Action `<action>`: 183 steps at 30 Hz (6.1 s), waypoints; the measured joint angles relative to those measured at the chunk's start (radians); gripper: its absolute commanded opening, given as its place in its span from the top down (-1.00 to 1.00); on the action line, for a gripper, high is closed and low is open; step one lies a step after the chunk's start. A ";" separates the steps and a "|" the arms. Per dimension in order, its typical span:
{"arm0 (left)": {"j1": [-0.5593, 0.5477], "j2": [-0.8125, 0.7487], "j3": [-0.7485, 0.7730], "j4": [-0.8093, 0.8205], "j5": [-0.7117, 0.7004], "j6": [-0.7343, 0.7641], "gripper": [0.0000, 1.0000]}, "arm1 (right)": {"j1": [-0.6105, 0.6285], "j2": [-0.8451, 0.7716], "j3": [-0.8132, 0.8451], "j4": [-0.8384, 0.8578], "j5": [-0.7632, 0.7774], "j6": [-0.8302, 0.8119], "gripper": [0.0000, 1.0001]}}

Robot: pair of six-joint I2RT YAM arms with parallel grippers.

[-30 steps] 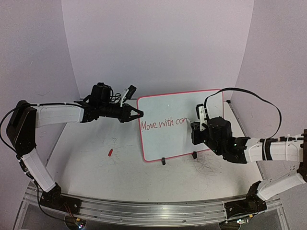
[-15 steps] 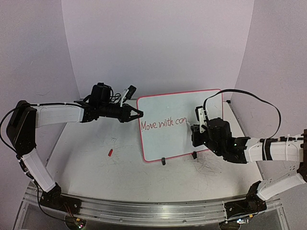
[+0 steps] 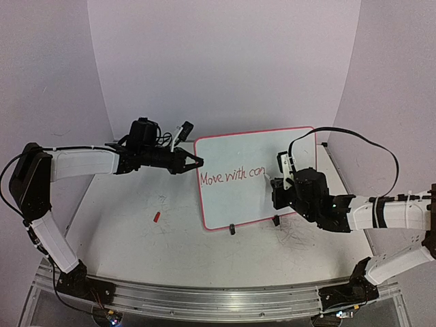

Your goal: Write a sentence on the whiteboard

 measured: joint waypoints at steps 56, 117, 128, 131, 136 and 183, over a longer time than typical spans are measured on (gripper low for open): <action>-0.010 -0.006 0.031 -0.078 -0.016 0.045 1.00 | -0.049 -0.057 0.002 0.037 -0.012 -0.085 1.00; -0.016 -0.009 0.031 -0.080 -0.026 0.051 1.00 | -0.021 -0.081 0.009 -0.104 -0.090 -0.018 1.00; -0.018 -0.010 0.031 -0.079 -0.026 0.062 1.00 | -0.028 -0.103 0.011 -0.079 -0.057 -0.028 1.00; -0.018 -0.010 0.031 -0.079 -0.026 0.063 1.00 | -0.029 -0.086 0.011 -0.077 -0.057 -0.034 1.00; -0.019 -0.011 0.031 -0.079 -0.026 0.065 1.00 | -0.029 -0.075 0.012 -0.063 -0.057 -0.037 1.00; -0.021 -0.011 0.031 -0.080 -0.034 0.066 1.00 | -0.058 -0.070 0.017 -0.013 0.007 -0.034 1.00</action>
